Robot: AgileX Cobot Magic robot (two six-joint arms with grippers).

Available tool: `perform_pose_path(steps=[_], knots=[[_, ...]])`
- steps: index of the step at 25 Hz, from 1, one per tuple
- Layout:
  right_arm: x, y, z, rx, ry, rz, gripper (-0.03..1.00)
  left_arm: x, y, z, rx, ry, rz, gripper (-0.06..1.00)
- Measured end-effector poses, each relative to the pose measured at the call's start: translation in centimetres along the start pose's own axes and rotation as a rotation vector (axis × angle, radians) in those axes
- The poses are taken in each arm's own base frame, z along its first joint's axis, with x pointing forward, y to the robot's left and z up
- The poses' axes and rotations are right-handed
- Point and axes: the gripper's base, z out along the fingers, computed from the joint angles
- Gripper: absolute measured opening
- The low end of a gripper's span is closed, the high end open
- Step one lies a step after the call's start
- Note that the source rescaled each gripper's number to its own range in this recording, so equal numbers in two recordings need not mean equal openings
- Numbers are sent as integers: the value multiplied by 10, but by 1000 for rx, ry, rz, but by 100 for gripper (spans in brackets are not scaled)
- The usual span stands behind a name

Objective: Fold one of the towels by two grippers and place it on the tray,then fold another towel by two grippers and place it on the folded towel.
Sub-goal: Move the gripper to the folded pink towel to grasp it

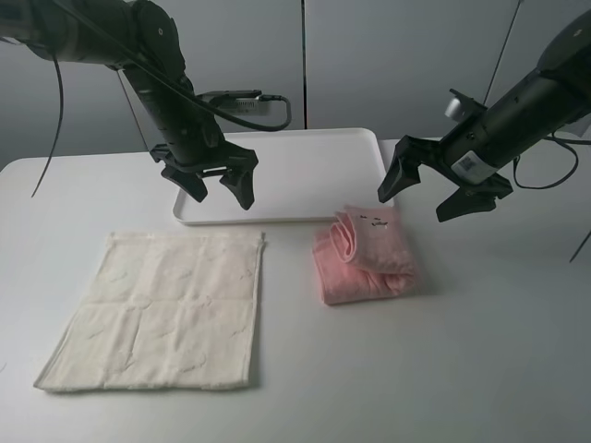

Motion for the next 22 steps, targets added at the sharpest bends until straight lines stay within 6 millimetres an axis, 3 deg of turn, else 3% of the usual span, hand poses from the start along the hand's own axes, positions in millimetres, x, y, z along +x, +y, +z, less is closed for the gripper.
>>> perform_pose_path(steps=[6,14,22], knots=[[-2,-12,28,2,104,26,98,2,0,0,2,19,19,100],[0,-21,54,-28,167,48,73,2,0,0,2,19,38,100],[1,-19,61,-65,178,55,72,2,0,0,3,19,42,100]])
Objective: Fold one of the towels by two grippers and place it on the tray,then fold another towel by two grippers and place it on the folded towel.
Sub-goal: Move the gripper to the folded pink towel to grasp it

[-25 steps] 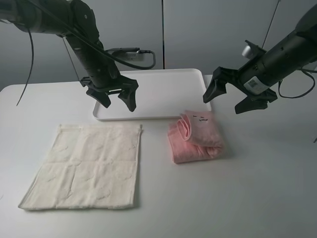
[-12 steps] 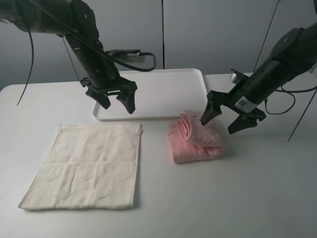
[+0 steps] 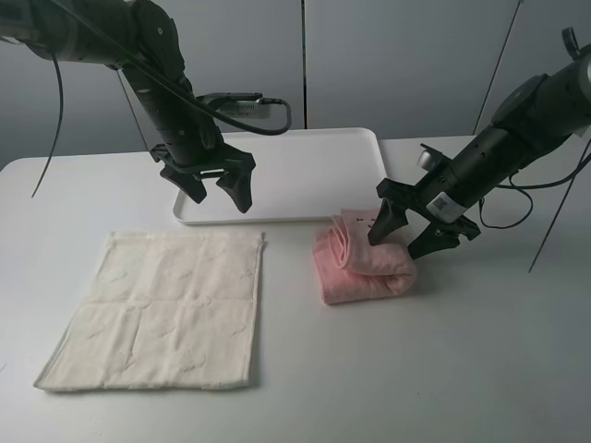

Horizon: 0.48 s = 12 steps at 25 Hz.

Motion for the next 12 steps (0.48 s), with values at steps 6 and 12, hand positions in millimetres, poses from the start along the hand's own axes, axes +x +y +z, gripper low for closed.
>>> perform_pose_path(steps=[6,12], knots=[[2,13,9,17,-10,-43,72,0,0,0,0,0,2,100],[1,14,9,17,-21,-40,65,0,0,0,0,0,2,100]])
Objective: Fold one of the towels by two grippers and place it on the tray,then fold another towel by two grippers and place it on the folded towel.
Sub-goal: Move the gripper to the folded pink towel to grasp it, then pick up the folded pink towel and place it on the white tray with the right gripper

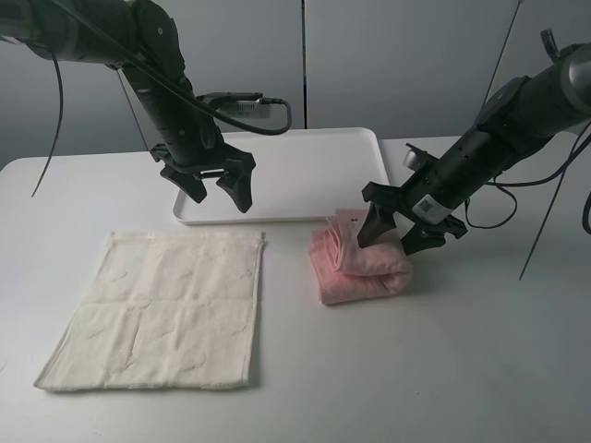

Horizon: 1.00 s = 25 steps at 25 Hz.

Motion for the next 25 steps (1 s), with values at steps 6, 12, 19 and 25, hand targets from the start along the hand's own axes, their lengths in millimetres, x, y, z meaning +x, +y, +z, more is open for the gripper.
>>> perform_pose_path(steps=[6,12,19,25], knots=[[-1,0,0,0,-12,5,44,0,0,0,0,0,1,100],[-2,0,0,2,-16,-27,15,0,0,0,0,0,1,100],[-2,4,0,-39,-25,-45,12,0,0,-1,0,2,1,100],[0,19,-10,-150,-28,-57,12,2,9,-32,-13,-68,8,100]])
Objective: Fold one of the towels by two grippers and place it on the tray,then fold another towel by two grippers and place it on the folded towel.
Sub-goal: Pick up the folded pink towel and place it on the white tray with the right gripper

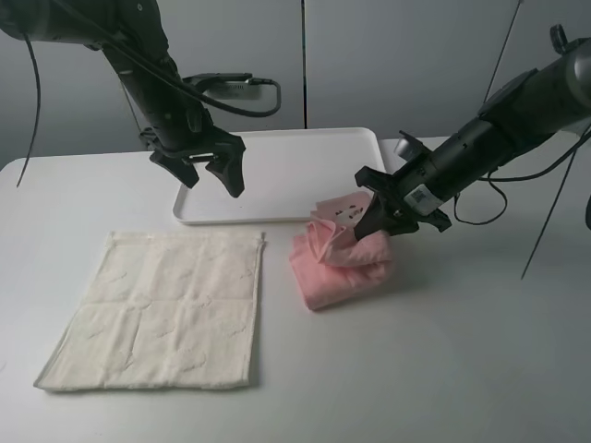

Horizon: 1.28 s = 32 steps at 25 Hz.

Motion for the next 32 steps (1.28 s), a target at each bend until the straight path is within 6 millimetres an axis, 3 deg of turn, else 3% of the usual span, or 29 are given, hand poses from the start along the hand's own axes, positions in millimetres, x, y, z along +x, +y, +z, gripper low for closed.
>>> perform_pose_path(steps=[4,8,14,20,26,32], knots=[[-3,20,-17,-68,-42,-26,12,6,19,-39,-16,-57,-26,100],[-17,45,-36,-169,-43,-90,12,14,42,-65,-34,-84,-75,100],[-43,81,-67,-266,-99,-151,12,26,72,-85,-56,-97,-141,100],[-63,116,-91,-319,-174,-227,12,31,87,-89,-72,-99,-176,100],[-85,142,-65,-362,-152,-257,12,33,91,-90,-106,-87,-157,100],[-113,143,-33,-370,-148,-266,12,38,107,-93,-125,-89,-193,100]])
